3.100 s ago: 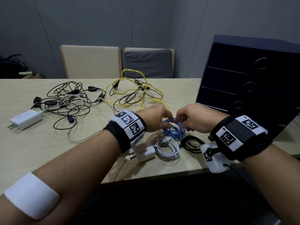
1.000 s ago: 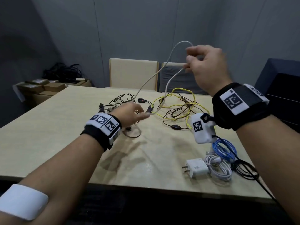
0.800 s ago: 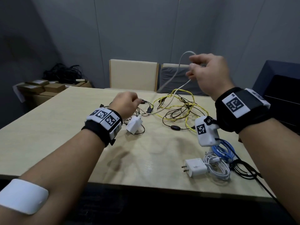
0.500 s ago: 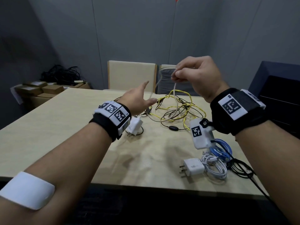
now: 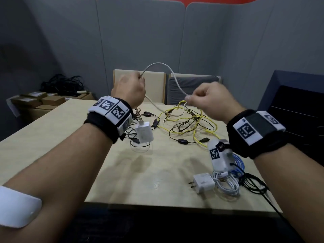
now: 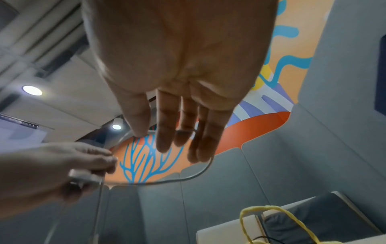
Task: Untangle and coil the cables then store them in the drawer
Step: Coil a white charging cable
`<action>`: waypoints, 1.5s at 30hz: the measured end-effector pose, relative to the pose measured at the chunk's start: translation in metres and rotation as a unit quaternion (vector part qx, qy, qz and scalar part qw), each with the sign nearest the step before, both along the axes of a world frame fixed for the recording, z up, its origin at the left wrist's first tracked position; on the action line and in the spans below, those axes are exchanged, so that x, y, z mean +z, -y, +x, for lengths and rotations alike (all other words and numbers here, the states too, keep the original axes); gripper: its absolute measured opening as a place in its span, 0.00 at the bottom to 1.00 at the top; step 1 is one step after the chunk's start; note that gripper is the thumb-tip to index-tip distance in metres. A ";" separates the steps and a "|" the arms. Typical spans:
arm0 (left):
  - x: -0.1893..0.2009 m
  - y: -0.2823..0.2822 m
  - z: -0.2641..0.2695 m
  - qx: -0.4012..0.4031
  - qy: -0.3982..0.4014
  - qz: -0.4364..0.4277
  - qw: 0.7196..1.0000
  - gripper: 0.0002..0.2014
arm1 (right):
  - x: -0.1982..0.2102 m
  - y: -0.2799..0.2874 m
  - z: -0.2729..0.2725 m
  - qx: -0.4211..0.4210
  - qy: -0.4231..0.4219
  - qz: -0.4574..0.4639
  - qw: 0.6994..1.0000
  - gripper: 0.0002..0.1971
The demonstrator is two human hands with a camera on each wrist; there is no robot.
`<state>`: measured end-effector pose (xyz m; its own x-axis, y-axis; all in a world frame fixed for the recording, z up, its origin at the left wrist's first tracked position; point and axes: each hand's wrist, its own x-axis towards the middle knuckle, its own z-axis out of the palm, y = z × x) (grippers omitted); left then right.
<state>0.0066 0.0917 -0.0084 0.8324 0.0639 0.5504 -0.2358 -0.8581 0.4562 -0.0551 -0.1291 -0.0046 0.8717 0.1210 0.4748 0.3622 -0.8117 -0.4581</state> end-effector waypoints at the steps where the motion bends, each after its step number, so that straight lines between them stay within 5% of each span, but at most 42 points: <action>1: 0.006 0.001 -0.002 -0.008 -0.002 -0.010 1.000 0.13 | -0.003 0.000 0.000 -0.014 -0.026 -0.029 0.999 0.14; 5: 0.026 0.007 -0.008 -0.098 -0.050 -0.144 0.984 0.14 | -0.013 -0.003 0.001 -0.032 -0.091 -0.060 0.993 0.21; 9: 0.030 0.018 -0.018 -0.245 -0.144 -0.364 0.887 0.16 | -0.014 -0.013 -0.003 0.035 -0.120 -0.009 0.992 0.37; 12: 0.025 0.032 -0.025 -0.308 -0.182 -0.403 0.842 0.17 | -0.024 -0.027 -0.004 0.103 -0.169 0.113 0.974 0.43; 14: 0.021 0.041 -0.030 -0.335 -0.196 -0.405 0.828 0.17 | -0.032 -0.035 0.002 0.117 -0.183 0.193 0.957 0.38; 18: 0.015 0.056 -0.035 -0.383 -0.240 -0.382 0.806 0.17 | -0.041 -0.038 0.016 0.107 -0.146 0.214 0.960 0.12; 19: 0.014 0.058 -0.035 -0.391 -0.247 -0.374 0.804 0.17 | -0.042 -0.037 0.019 0.104 -0.140 0.218 0.960 0.04; 24: 0.000 0.048 -0.022 -0.409 -0.257 -0.273 0.832 0.05 | -0.041 -0.008 0.036 0.025 -0.138 0.264 0.954 0.13; 31: -0.038 0.025 0.002 -0.303 -0.267 -0.152 0.902 0.09 | -0.031 0.054 0.054 -0.071 -0.129 0.360 0.921 0.14; 38: -0.048 0.027 0.019 -0.310 -0.201 -0.273 0.888 0.13 | -0.054 0.040 0.052 -0.089 -0.160 0.163 0.969 0.14; 41: -0.044 0.032 0.027 -0.340 -0.151 -0.284 0.884 0.14 | -0.052 0.036 0.054 -0.113 -0.162 0.153 0.968 0.14; 45: -0.041 0.042 0.032 -0.359 -0.120 -0.256 0.890 0.13 | -0.042 0.032 0.051 -0.135 -0.177 0.028 0.975 0.27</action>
<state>0.0381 0.0498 -0.0493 0.8499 -0.3394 0.4030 -0.4817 -0.1907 0.8553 -0.0040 -0.1611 -0.0466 0.9784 -0.1532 0.1387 -0.0497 -0.8259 -0.5617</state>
